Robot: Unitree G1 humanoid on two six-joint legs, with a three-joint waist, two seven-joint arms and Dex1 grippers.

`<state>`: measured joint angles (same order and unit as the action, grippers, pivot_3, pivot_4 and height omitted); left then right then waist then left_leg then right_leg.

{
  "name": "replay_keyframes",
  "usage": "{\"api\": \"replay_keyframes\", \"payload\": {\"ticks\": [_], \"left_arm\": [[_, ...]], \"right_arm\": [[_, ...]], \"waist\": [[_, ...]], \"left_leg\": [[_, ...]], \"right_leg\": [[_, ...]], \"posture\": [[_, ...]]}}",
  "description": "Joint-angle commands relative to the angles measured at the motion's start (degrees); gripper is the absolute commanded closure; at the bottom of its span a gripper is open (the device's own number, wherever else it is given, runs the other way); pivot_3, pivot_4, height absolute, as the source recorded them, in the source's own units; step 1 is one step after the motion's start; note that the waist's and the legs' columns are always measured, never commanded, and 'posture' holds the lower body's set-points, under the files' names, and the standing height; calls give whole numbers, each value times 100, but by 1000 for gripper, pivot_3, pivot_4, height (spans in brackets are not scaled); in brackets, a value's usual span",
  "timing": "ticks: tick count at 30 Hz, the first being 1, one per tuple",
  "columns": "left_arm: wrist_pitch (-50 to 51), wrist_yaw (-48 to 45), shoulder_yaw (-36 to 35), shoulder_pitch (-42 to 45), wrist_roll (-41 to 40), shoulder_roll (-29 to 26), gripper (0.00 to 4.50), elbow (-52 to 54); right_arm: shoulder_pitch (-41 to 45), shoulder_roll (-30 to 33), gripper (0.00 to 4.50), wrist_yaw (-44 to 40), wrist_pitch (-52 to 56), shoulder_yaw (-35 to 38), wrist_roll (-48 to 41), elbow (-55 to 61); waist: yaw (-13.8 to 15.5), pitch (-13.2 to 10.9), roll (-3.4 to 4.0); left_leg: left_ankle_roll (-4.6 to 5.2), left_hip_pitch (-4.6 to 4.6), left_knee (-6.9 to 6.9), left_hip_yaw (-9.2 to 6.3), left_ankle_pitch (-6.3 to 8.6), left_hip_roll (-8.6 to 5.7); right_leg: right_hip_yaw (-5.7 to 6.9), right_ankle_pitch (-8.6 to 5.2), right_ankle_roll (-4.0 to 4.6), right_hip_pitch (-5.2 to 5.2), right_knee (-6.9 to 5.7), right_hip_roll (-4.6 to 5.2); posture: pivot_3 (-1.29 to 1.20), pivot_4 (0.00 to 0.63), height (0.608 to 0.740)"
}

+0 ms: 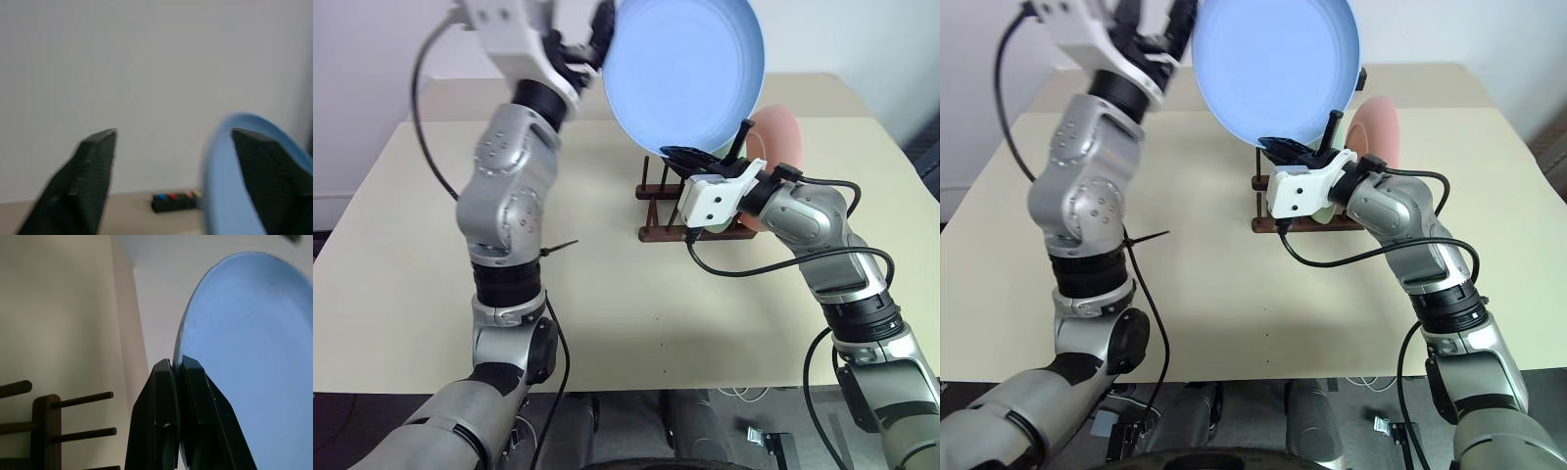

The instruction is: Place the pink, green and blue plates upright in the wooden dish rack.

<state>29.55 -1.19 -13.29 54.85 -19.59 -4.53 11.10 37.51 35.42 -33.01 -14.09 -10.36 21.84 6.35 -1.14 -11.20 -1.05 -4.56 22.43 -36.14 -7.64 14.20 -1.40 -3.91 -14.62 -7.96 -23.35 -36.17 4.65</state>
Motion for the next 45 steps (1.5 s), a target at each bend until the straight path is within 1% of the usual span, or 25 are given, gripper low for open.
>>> {"api": "replay_keyframes", "payload": {"ticks": [1, 3, 8, 11, 13, 18, 21, 23, 25, 29, 33, 38, 45], "left_arm": [[-402, 410, -761, 304, -302, -130, 74, -197], [-628, 506, -1012, 338, -269, -335, 74, -394], [-1011, 497, -1082, 116, 79, -978, 74, -874], [-1112, 153, -764, -412, 470, -1424, 74, -1351], [-1188, -153, -551, -807, 566, -1560, 74, -1570], [-1369, -690, -234, -1666, 566, -1486, 74, -1847], [-1369, -1501, 170, -2295, 330, -1392, 74, -1636], [-1450, -2155, 511, -2665, 208, -1426, 74, -1306], [-1573, -2616, 778, -2915, 206, -1518, 74, -1026], [-1593, -3357, 1071, -3339, 121, -1706, 74, -805], [-1648, -3825, 1265, -3608, 147, -1905, 74, -712], [-1619, -4128, 1328, -3790, 107, -2042, 74, -590], [-1605, -4121, 1373, -3840, 179, -2022, 74, -507]], "right_arm": [[115, 61, 4500, 133, -213, 142, -6, 100], [120, 71, 4500, 154, -297, 151, -8, 91], [204, 68, 4500, 246, -543, 210, -75, 103], [398, -33, 4500, 293, -723, 296, -368, 133], [514, -219, 4500, 259, -703, 388, -865, 226], [526, -686, 4500, -73, 49, 574, -2468, 799], [360, -880, 4500, -318, 1168, 664, -3894, 1401], [207, -944, 4500, -366, 1892, 715, -4689, 1715], [90, -964, 4500, -399, 2334, 750, -5169, 1937], [-218, -1125, 4500, -229, 3283, 829, -6263, 2282], [-493, -1276, 4500, -28, 3883, 981, -7127, 2451], [-656, -1590, 4500, 465, 4267, 1262, -7857, 2337], [-777, -1833, 4500, 765, 4453, 1340, -7938, 1952]], "waist": [[14, 0, 0], [14, 0, 0], [10, 0, 0], [4, 1, 2], [-1, 1, 2], [7, 1, 0], [10, 1, 1], [7, 1, 1], [9, 1, 2], [7, 3, 6], [-4, 8, 17], [12, 8, 17], [3, 8, 17]], "left_leg": [[0, 0, -1, 0, 0, 0], [-1, 0, -2, 0, 0, -1], [-2, 0, 0, 0, -1, -1], [-2, 0, -1, 0, -1, -1], [-2, -5, 0, 0, -1, -1], [-2, -1, 1, -4, -1, 0], [-2, 0, 2, -5, -1, 0], [-1, -1, 2, -6, -1, 0], [-1, -1, 1, -6, -1, 1], [-1, -3, 0, -6, -1, 4], [0, -6, 6, -3, 0, 7], [1, -5, 1, -3, 0, 7], [1, -5, 3, -3, 0, 7]], "right_leg": [[0, 0, 0, 1, 1, 0], [0, 0, 0, 2, 1, 0], [0, 0, 0, 1, 1, 0], [0, 1, 0, 2, 1, 1], [0, 1, 0, 2, -4, 0], [1, 3, 3, 0, -6, 0], [1, 3, 4, 0, -7, 1], [1, 4, 5, 1, -7, 1], [1, 5, 6, 1, -8, 1], [1, 8, 12, 1, -8, -3], [1, 7, 13, 0, -8, -5], [1, 7, 13, 1, -8, -5], [1, 7, 13, 1, -8, -6]], "posture": [[0, 150, 740], [0, 150, 740], [0, 150, 740], [0, 150, 740], [0, 150, 740], [0, 150, 740], [0, 150, 740], [0, 150, 740], [0, 150, 740], [0, 150, 740], [0, 150, 740], [0, 150, 740], [0, 150, 740]]}}
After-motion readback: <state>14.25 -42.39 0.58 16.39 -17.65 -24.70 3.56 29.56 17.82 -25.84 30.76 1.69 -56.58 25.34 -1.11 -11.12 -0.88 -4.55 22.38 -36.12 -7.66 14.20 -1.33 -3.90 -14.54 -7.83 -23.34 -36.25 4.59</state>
